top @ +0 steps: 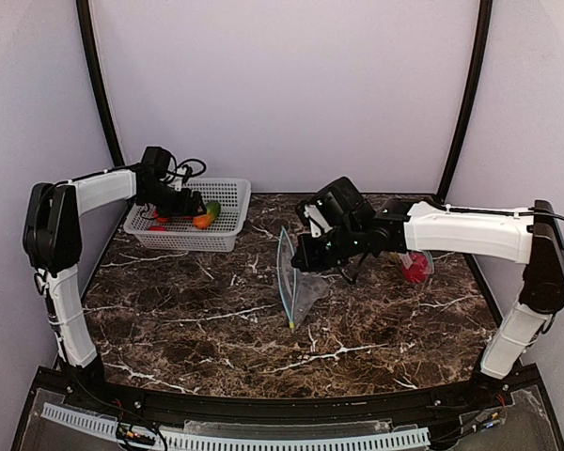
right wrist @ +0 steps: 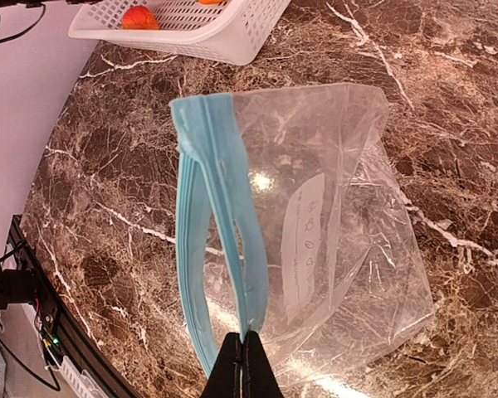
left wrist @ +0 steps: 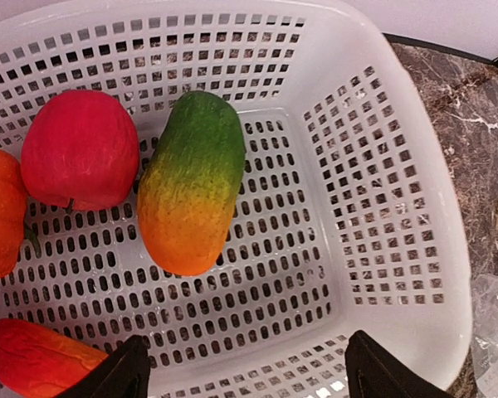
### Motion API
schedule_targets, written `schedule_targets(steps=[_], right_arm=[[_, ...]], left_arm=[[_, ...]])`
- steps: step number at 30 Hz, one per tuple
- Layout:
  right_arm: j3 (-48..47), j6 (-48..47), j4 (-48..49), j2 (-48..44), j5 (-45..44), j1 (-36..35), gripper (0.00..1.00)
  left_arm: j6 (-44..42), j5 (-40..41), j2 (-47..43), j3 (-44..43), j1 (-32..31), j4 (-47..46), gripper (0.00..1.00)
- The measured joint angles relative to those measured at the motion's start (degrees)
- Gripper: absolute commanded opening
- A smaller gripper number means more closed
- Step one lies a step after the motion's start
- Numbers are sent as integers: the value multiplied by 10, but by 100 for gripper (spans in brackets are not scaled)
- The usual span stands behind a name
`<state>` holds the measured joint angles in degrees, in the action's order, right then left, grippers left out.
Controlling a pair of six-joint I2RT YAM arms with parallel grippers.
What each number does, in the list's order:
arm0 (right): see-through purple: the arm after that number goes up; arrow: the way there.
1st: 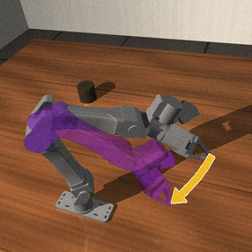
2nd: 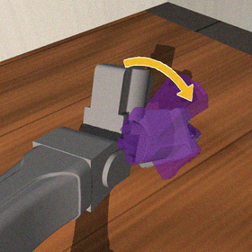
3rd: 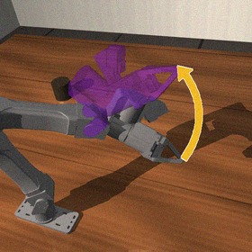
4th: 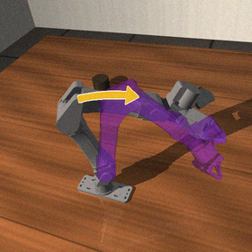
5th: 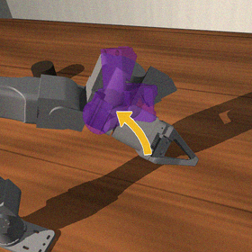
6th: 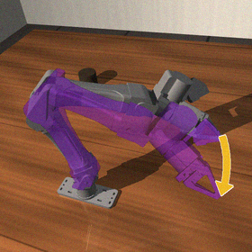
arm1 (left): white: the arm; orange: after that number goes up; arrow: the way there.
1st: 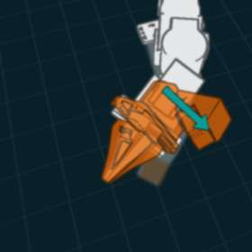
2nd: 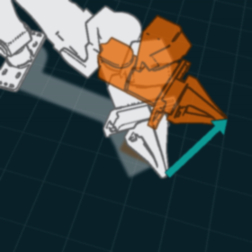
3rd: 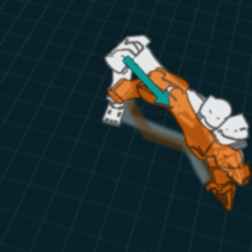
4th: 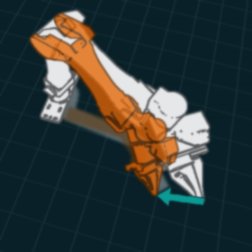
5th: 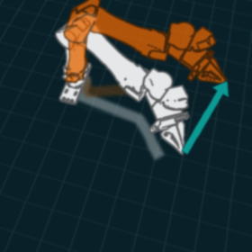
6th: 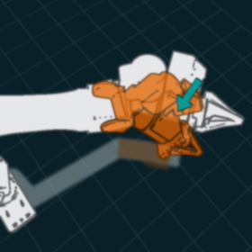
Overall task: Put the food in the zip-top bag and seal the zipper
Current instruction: Pick up the fake fruit from the bin.
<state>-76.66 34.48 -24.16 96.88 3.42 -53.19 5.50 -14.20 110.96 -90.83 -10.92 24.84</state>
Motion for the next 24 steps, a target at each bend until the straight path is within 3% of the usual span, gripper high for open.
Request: schedule_targets(steps=[15, 24], right_arm=[[-7, -4, 0, 7, 11, 1, 0], [-7, -4, 0, 7, 13, 1, 0]], left_arm=[[-16, -1, 132, -83, 9, 4, 85], [-13, 10, 178, -105, 9, 1, 83]])
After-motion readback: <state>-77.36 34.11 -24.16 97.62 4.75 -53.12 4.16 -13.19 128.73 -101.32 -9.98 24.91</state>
